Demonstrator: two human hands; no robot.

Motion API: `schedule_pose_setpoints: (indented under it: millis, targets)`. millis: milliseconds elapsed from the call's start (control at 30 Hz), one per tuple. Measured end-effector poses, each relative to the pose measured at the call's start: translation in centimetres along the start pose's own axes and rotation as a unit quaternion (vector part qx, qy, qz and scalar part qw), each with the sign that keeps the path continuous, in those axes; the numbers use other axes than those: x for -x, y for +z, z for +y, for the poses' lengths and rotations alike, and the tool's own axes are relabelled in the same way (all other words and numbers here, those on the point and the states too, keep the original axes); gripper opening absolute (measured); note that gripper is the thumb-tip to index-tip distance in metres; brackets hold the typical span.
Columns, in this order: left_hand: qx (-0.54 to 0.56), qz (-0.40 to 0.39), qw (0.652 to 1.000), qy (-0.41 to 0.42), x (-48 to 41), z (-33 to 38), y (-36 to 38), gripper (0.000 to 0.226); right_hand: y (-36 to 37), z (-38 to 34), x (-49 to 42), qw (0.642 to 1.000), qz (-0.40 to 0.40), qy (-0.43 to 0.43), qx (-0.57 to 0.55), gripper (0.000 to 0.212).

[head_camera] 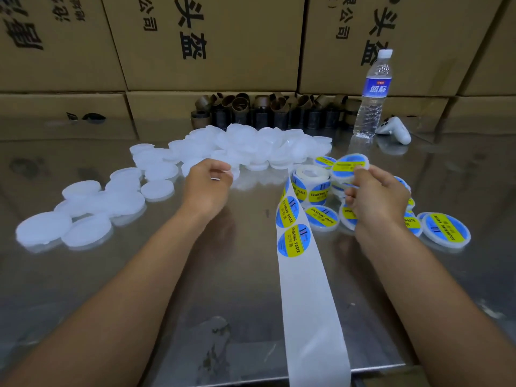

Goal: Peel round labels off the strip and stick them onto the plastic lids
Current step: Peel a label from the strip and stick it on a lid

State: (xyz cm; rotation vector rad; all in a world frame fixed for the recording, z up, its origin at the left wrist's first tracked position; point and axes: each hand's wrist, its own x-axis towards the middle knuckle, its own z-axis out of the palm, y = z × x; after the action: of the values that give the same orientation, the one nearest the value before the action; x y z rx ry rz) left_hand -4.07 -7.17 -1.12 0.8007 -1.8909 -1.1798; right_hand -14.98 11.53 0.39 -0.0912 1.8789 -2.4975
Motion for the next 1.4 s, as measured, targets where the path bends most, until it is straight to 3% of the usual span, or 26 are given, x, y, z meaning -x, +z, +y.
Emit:
schedule_pose_setpoints:
  millis: [267, 500, 600, 900, 1100, 1267, 1400]
  targets:
    - [-0.216, 0.087, 0.973, -0.002, -1.9, -2.1, -2.8, 0.027, -0.2, 0.6, -0.9, 0.998, 0.043, 0.034, -0.019, 0.044]
    - [-0.375, 0.062, 0.923, -0.058, -1.8, -2.6, -3.8, 0.040, 0.0, 0.8, -1.0, 0.996, 0.068, -0.021, 0.062, 0.033]
    - [-0.403, 0.044, 0.909, -0.093, -1.7, -2.9, -3.8, 0.047, 0.1, 0.6, -0.7, 0.993, 0.087, -0.057, 0.051, 0.017]
    - [-0.482, 0.045, 0.873, -0.064, -1.5, -2.9, -3.4, 0.031, 0.5, 0.6, -0.4, 0.991, 0.079, -0.095, 0.050, 0.027]
    - [-0.464, 0.061, 0.883, -0.050, -1.8, -3.2, -3.6, 0.028, 0.4, 0.6, -0.4, 0.989, 0.080, -0.115, 0.049, 0.028]
    - [-0.458, 0.075, 0.885, -0.038, -1.8, -3.4, -3.6, 0.025, 0.0, 0.0, -0.6, 0.972, 0.168, -0.163, 0.011, 0.024]
    - [-0.452, 0.093, 0.887, -0.025, -1.7, -3.1, -3.4, 0.038, 0.1, -0.1, -0.4, 0.976, 0.163, -0.145, -0.003, 0.031]
